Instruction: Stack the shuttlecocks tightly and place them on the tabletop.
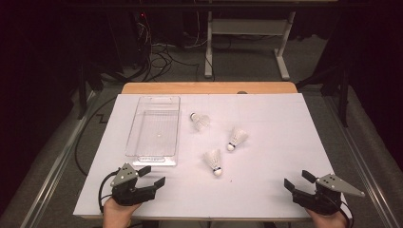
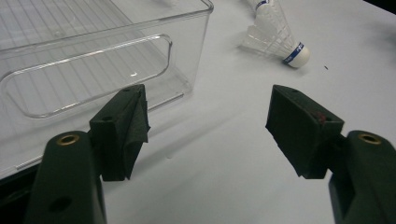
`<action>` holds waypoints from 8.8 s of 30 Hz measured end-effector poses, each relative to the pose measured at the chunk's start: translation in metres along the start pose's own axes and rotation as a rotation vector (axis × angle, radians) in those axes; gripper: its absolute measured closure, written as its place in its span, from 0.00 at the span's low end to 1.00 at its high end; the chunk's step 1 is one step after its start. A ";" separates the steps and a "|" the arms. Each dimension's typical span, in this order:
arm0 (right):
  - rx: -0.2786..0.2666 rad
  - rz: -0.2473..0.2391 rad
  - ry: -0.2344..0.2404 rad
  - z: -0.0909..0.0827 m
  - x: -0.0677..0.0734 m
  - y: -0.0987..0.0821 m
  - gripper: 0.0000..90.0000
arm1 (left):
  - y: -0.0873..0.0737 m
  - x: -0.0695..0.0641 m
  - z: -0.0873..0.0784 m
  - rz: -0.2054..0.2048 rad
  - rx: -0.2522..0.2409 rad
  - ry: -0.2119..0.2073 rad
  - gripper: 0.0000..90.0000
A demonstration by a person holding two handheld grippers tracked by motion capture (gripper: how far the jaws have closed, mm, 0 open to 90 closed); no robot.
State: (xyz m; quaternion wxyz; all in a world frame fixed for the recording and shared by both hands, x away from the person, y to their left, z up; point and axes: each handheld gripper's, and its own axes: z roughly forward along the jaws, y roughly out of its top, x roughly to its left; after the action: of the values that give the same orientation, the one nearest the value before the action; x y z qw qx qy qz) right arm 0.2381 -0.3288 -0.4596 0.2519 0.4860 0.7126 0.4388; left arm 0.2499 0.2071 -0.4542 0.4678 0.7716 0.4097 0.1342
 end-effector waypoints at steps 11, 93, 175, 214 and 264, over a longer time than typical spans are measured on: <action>0.005 -0.005 0.001 0.000 0.001 0.000 0.28 | 0.005 -0.010 0.008 0.028 0.015 -0.014 0.34; -0.006 -0.013 0.006 -0.001 0.003 0.000 0.27 | 0.047 -0.056 0.067 0.053 0.158 -0.089 0.19; -0.005 -0.014 0.030 0.000 0.003 0.000 0.27 | 0.155 -0.032 0.141 0.070 0.337 0.054 0.33; -0.008 -0.022 0.038 0.000 0.004 0.000 0.28 | 0.200 0.002 0.184 0.031 0.374 0.172 0.40; -0.014 -0.029 0.045 0.000 0.004 0.001 0.29 | 0.204 0.027 0.222 0.066 0.509 0.234 0.77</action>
State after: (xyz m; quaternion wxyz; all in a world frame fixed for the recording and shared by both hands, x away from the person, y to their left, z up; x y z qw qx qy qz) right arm 0.2364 -0.3249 -0.4586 0.2456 0.4639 0.7219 0.4509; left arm 0.5012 0.0454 -0.4057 0.2039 0.8565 0.4558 0.1304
